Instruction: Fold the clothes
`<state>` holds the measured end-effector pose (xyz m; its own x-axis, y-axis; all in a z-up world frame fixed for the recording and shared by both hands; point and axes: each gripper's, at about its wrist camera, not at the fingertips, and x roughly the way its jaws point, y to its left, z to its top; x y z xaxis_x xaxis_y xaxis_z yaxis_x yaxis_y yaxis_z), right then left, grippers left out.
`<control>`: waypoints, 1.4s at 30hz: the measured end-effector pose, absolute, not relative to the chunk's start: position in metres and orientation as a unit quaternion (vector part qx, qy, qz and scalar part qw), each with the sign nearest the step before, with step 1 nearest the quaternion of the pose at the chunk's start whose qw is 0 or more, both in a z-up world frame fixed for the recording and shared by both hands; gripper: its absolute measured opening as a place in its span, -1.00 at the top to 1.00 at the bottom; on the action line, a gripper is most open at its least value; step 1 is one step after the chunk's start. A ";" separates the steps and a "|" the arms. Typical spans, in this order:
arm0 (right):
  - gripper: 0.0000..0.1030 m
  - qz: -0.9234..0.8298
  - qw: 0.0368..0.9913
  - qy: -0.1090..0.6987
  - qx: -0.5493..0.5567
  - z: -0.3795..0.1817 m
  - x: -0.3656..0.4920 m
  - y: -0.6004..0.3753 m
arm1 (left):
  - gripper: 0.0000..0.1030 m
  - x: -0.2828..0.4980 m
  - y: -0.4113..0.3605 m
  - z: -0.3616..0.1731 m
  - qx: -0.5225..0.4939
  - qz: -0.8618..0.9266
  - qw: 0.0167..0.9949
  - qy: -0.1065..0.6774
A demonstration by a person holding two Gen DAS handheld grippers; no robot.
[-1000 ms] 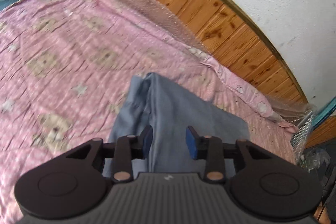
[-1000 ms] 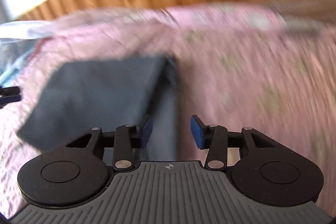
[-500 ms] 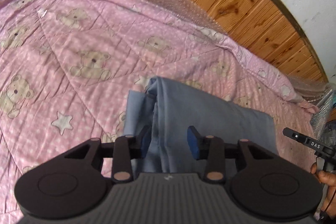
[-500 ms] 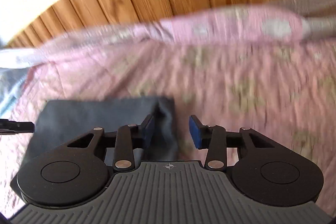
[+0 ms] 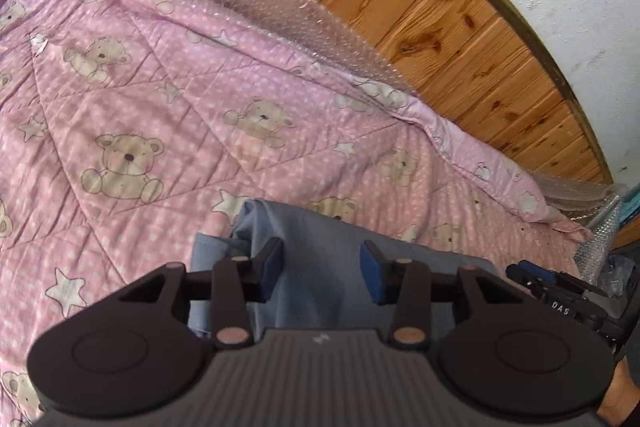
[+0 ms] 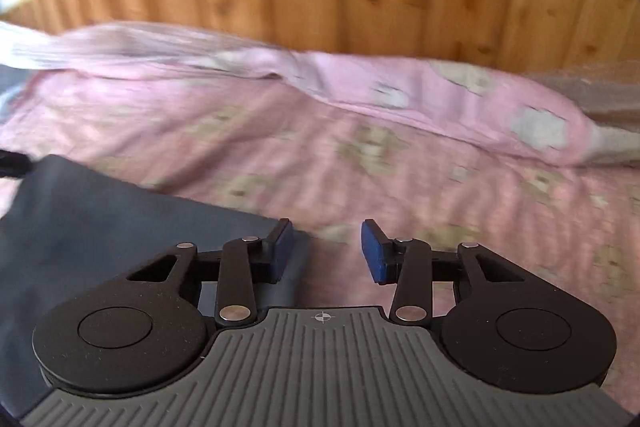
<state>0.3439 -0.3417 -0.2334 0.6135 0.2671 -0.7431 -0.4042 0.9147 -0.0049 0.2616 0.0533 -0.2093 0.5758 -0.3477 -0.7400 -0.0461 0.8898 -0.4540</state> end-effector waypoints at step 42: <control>-0.16 0.225 0.880 0.417 -0.039 -0.232 0.168 -0.335 | 0.05 0.082 0.051 -0.231 -0.292 0.021 0.835 0.466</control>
